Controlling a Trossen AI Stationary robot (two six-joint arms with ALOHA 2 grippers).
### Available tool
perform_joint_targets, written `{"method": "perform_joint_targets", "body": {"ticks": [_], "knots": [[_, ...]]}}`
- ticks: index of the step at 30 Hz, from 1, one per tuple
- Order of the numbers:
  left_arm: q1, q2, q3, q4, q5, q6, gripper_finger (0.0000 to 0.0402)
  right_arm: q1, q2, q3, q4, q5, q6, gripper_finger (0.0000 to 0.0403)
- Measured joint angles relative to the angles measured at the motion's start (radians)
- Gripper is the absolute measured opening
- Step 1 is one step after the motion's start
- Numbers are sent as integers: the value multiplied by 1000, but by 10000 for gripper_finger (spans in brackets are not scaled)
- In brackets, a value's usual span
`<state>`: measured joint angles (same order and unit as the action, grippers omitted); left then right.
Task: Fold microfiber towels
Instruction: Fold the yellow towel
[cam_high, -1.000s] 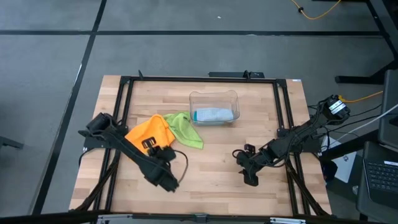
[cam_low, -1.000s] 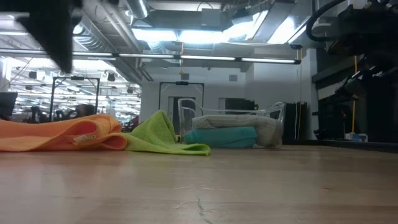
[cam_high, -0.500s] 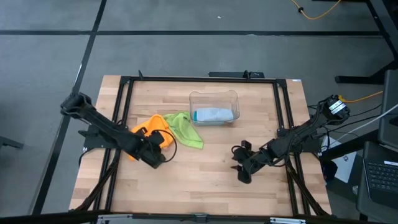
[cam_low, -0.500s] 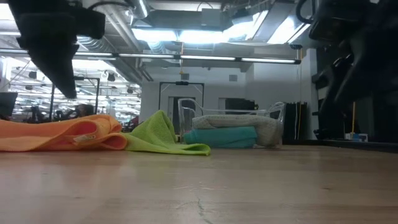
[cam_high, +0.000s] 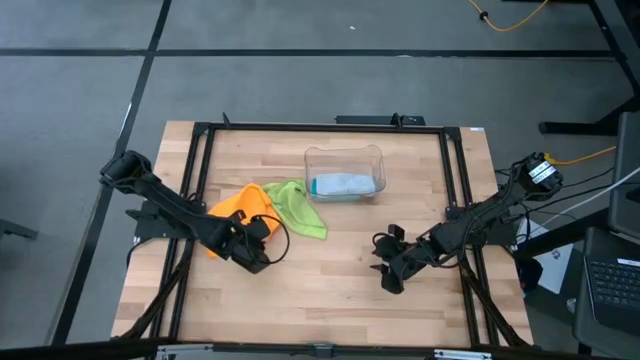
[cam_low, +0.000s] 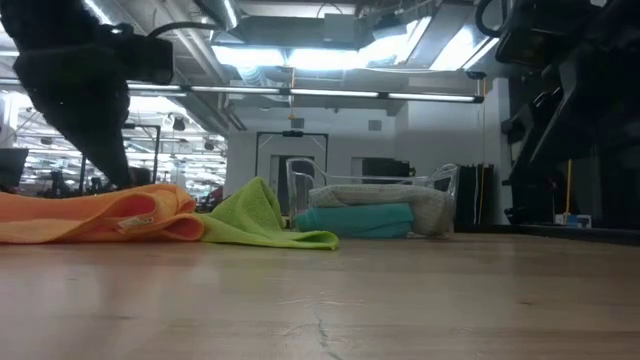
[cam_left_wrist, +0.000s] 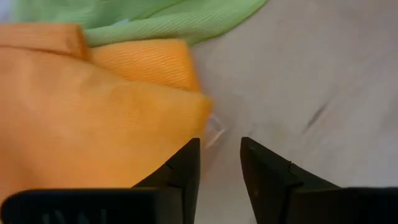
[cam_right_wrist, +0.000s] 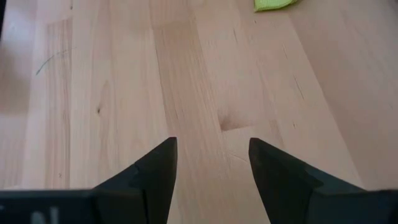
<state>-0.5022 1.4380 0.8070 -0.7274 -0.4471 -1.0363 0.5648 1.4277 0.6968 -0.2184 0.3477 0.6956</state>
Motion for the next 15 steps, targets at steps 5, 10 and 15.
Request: {"method": "perform_joint_targets", "body": {"ticks": [5, 10, 15], "knots": [[0, 18, 0, -20, -11, -1, 143, 0, 0, 0, -2, 1, 0, 202], [4, 71, 0, -52, -32, 1, 153, 0, 0, 0, -2, 2, 0, 202], [29, 137, 0, -103, -83, -20, 152, 0, 0, 0, -2, 2, 0, 202]]}}
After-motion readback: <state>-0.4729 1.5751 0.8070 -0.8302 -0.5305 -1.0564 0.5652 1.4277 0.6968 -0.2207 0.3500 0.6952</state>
